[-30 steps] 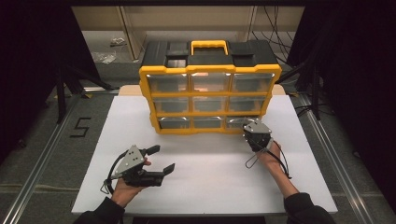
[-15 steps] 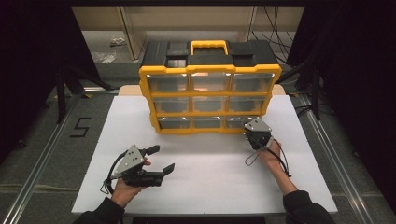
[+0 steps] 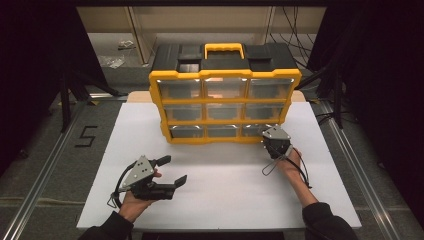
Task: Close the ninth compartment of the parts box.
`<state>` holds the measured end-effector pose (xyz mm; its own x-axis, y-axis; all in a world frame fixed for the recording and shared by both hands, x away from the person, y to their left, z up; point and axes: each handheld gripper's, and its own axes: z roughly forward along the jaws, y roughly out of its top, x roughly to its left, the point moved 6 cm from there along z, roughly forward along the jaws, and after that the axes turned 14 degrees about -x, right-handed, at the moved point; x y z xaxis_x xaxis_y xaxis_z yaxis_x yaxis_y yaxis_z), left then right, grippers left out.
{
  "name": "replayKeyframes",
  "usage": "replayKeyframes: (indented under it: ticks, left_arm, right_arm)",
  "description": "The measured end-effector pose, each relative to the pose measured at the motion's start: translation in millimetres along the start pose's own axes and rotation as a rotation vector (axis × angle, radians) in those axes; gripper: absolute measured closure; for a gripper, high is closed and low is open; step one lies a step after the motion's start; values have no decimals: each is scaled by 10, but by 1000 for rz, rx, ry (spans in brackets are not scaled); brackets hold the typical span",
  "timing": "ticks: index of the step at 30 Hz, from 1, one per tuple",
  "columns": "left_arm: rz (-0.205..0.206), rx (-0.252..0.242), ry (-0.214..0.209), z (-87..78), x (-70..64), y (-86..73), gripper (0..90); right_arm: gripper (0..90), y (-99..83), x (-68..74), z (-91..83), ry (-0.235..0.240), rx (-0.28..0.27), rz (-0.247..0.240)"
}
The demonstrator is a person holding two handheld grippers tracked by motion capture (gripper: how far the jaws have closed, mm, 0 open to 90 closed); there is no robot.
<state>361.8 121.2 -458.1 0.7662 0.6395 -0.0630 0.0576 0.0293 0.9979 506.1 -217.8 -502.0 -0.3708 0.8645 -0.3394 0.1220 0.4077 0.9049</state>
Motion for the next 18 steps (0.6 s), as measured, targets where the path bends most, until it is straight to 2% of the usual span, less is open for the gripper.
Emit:
replayKeyframes:
  ticks: [6, 18]
  left_arm:
    - [1, 0, 1, -3, 3, 1, 158]
    - [6, -2, -2, -4, 1, 4, 157]
  right_arm:
    - [900, -1, 2, 2, 3, 2, 2]
    - [838, 68, 10, -78, 33, -10, 30]
